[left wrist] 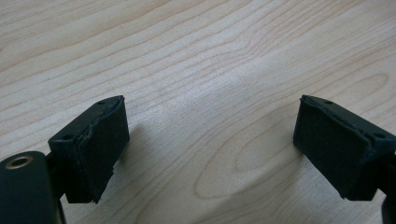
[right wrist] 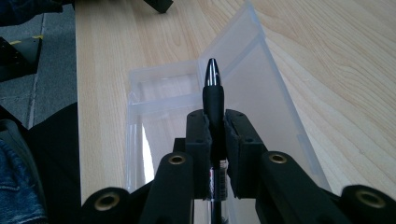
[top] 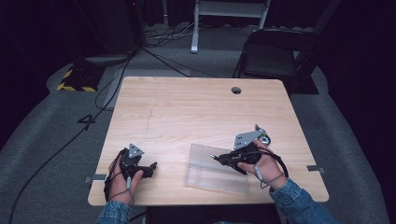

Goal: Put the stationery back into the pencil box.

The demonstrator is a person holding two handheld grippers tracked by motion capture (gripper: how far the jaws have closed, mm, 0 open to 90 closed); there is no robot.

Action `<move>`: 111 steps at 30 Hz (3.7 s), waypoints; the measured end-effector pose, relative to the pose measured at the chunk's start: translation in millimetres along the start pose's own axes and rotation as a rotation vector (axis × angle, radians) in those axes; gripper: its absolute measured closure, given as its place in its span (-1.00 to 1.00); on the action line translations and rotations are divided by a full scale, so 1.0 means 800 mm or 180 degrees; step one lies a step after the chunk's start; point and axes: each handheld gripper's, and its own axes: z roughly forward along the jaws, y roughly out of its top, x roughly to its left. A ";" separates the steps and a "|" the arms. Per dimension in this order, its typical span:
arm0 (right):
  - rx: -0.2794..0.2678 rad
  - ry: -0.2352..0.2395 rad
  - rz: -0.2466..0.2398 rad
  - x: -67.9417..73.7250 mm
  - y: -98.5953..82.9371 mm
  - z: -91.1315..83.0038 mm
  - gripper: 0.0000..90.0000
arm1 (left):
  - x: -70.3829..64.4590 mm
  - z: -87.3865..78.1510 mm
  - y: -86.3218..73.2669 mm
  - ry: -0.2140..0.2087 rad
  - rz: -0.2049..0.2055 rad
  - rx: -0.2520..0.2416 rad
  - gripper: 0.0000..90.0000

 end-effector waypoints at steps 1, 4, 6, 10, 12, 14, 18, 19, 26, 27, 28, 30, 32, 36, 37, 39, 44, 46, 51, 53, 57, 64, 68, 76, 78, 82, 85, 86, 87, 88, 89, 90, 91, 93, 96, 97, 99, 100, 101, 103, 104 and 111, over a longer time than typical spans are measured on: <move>-0.0011 0.0013 -0.0005 0.000 -0.001 0.001 0.79 | 0.000 0.000 0.000 0.0000 0.0000 0.0000 -0.76; -0.0007 0.0016 -0.0005 0.000 -0.001 0.002 0.79 | 0.000 0.000 0.000 -0.0003 -0.0005 -0.0006 -0.76; 0.0014 0.0027 -0.0002 -0.003 -0.005 0.006 0.79 | -0.001 0.000 0.000 0.0002 -0.0019 -0.0010 -0.76; 0.0052 0.0039 -0.0002 -0.003 -0.008 0.011 0.79 | -0.001 0.000 0.000 0.0000 -0.0019 -0.0010 -0.76; 0.0074 0.0061 -0.0042 -0.002 -0.009 0.015 0.79 | -0.001 0.001 0.000 0.0000 -0.0018 -0.0012 -0.76; 0.0119 0.0069 -0.0077 -0.001 -0.009 0.018 0.79 | -0.001 0.001 0.000 0.0000 -0.0018 -0.0012 -0.76; 0.0161 0.0078 -0.0123 0.000 -0.011 0.022 0.79 | -0.001 0.001 0.000 0.0000 -0.0017 -0.0012 -0.76; 0.0178 0.0089 -0.0129 0.000 -0.012 0.023 0.79 | -0.001 0.001 0.000 0.0000 -0.0017 -0.0012 -0.76; 0.0225 0.0093 -0.0133 -0.003 -0.015 0.027 0.79 | -0.001 0.000 0.000 0.0001 -0.0018 -0.0009 -0.76; 0.0230 0.0099 -0.0130 -0.003 -0.016 0.027 0.79 | -0.001 0.001 0.000 0.0001 -0.0016 -0.0014 -0.76; 0.0232 0.0101 -0.0129 -0.003 -0.016 0.027 0.79 | -0.001 0.001 0.000 0.0001 -0.0015 -0.0014 -0.76; 0.0242 0.0090 -0.0134 -0.003 -0.016 0.028 0.79 | -0.001 0.000 0.000 0.0001 -0.0017 -0.0010 -0.76; 0.0248 0.0083 -0.0154 -0.003 -0.016 0.029 0.79 | -0.001 0.001 0.000 -0.0001 -0.0018 -0.0012 -0.76; 0.0275 0.0084 -0.0165 -0.002 -0.016 0.030 0.79 | -0.001 0.001 0.000 -0.0005 -0.0020 -0.0016 -0.76; 0.0279 0.0089 -0.0169 -0.002 -0.017 0.031 0.79 | -0.001 0.001 0.000 -0.0001 -0.0014 -0.0014 -0.76; 0.0289 0.0089 -0.0171 -0.002 -0.017 0.032 0.79 | -0.001 0.001 0.000 0.0001 -0.0014 -0.0014 -0.76; 0.0344 0.0057 -0.0198 -0.001 -0.018 0.035 0.79 | -0.001 0.001 0.000 -0.0001 -0.0016 -0.0014 -0.76; 0.0361 0.0058 -0.0209 0.000 -0.018 0.036 0.79 | -0.001 0.000 0.000 0.0000 -0.0019 -0.0009 -0.76; 0.0415 0.0041 -0.0233 0.002 -0.018 0.039 0.79 | -0.001 0.001 0.000 0.0001 -0.0015 -0.0013 -0.76; 0.0430 0.0033 -0.0252 0.003 -0.018 0.041 0.79 | -0.001 0.001 0.000 -0.0001 -0.0016 -0.0014 -0.76; 0.0469 0.0030 -0.0284 0.006 -0.018 0.045 0.78 | -0.001 0.001 0.000 -0.0001 -0.0014 -0.0015 -0.76; 0.0533 0.0001 -0.0349 0.010 -0.018 0.049 0.78 | -0.001 0.001 0.000 -0.0001 -0.0017 -0.0012 -0.76; 0.0577 -0.0033 -0.0391 0.011 -0.019 0.051 0.78 | -0.001 0.000 0.000 0.0000 -0.0018 -0.0010 -0.76; 0.0647 -0.0121 -0.0491 0.017 -0.018 0.055 0.76 | -0.001 0.001 0.000 -0.0001 -0.0015 -0.0014 -0.76; 0.0638 -0.0127 -0.0488 0.017 -0.018 0.054 0.76 | -0.001 0.001 0.000 -0.0001 -0.0017 -0.0012 -0.76; 0.0586 -0.0142 -0.0459 0.016 -0.016 0.049 0.73 | -0.001 0.001 0.000 -0.0001 -0.0017 -0.0015 -0.76; 0.0479 -0.0117 -0.0383 0.014 -0.013 0.041 0.67 | -0.001 0.000 0.000 0.0000 -0.0019 -0.0010 -0.76; 0.0417 -0.0120 -0.0357 0.013 -0.012 0.037 0.65 | -0.001 0.001 0.000 -0.0001 -0.0016 -0.0012 -0.76; 0.0360 -0.0122 -0.0305 0.012 -0.010 0.031 0.63 | -0.001 0.001 0.000 -0.0001 -0.0018 -0.0012 -0.76; 0.0290 -0.0127 -0.0257 0.011 -0.009 0.027 0.61 | -0.001 0.001 0.000 0.0001 -0.0016 -0.0013 -0.76; 0.0242 -0.0132 -0.0222 0.009 -0.008 0.022 0.60 | -0.001 0.001 0.000 -0.0001 -0.0017 -0.0012 -0.76; 0.0193 -0.0142 -0.0183 0.007 -0.007 0.016 0.59 | -0.001 0.000 0.000 0.0000 -0.0020 -0.0009 -0.76; 0.0145 -0.0174 -0.0145 0.005 -0.006 0.011 0.56 | -0.001 0.001 0.000 -0.0001 -0.0018 -0.0012 -0.76; 0.0048 -0.0244 -0.0077 0.000 -0.005 -0.001 0.48 | -0.001 0.001 0.000 -0.0002 -0.0013 -0.0015 -0.76; -0.0067 -0.0321 0.0010 -0.004 -0.005 -0.011 0.36 | -0.001 0.000 0.000 0.0000 -0.0019 -0.0010 -0.76; -0.0123 -0.0359 0.0071 -0.007 -0.005 -0.016 0.30 | -0.001 0.000 0.000 0.0001 -0.0018 -0.0009 -0.76; -0.0198 -0.0442 0.0184 -0.014 -0.006 -0.027 0.25 | -0.001 0.000 0.000 -0.0003 -0.0023 -0.0011 -0.76; -0.0236 -0.0492 0.0225 -0.017 -0.007 -0.033 0.23 | -0.001 0.000 0.000 0.0001 -0.0018 -0.0009 -0.76; -0.0266 -0.0527 0.0272 -0.020 -0.008 -0.038 0.23 | -0.001 0.000 0.000 0.0001 -0.0019 -0.0010 -0.76; -0.0308 -0.0622 0.0351 -0.027 -0.009 -0.048 0.23 | -0.001 0.000 0.000 0.0002 -0.0017 -0.0009 -0.76; -0.0327 -0.0662 0.0391 -0.030 -0.010 -0.053 0.23 | -0.001 0.000 0.000 0.0002 -0.0016 -0.0007 -0.76; -0.0370 -0.1008 0.0720 -0.053 -0.023 -0.078 0.11 | -0.001 0.000 0.000 0.0001 -0.0021 -0.0010 -0.76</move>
